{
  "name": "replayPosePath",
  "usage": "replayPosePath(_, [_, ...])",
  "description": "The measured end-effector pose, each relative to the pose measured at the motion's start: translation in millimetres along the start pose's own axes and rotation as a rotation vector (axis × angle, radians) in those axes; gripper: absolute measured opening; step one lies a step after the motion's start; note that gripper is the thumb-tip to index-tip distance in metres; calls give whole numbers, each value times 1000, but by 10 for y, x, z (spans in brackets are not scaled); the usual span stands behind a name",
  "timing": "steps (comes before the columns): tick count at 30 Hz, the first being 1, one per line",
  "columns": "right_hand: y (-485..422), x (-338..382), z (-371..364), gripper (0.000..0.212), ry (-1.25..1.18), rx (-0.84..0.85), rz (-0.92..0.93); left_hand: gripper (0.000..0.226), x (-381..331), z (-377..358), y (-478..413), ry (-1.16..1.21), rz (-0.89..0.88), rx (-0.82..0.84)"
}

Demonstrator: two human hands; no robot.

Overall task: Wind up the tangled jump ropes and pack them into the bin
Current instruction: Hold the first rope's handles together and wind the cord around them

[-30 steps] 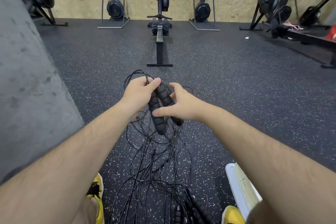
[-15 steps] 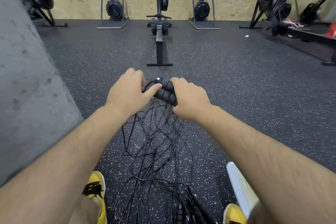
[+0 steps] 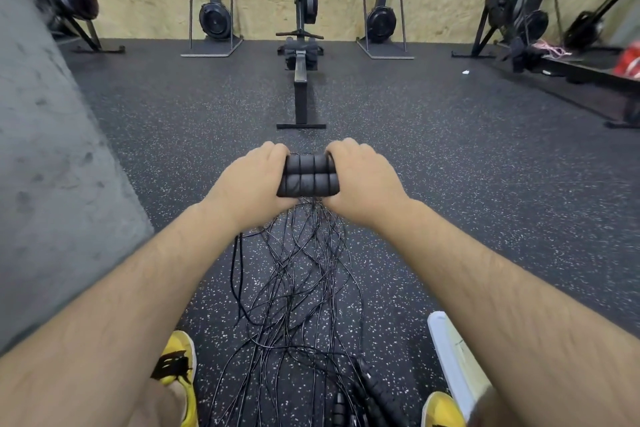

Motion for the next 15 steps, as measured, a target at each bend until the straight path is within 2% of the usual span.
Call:
replayPosePath(4, [10,-61,-43,41,-155,15,-49,65,-65,22,-15,-83,-111,-65])
replayPosePath(7, [11,-31,41,44,-191,-28,-38,94,-149,44,-18,-125,-234,-111])
replayPosePath(9, [-4,-34,2,50,-258,-31,-47,98,-174,79,-15,-144,-284,-140])
replayPosePath(10, [-5,-55,-32,57,-369,-28,-79,95,-180,113,-17,-151,-292,-155])
replayPosePath(12, [28,-156,-89,86,-667,-67,-195,90,-160,170,-30,-157,-283,-174])
replayPosePath(14, [106,-228,-168,115,-845,-66,-301,87,-139,178,-23,-190,-278,-171])
replayPosePath(15, [153,-230,-241,122,-903,-37,-349,87,-128,160,-12,-218,-286,-166])
Point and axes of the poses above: each hand's wrist, its own y-axis away from the middle knuckle, its own z-axis out of the back of the hand, x = y × z, the point moved 9 cm from there along -y, towards the middle knuckle, and after that the axes turned 1 degree about -x, right-handed, at the moved point
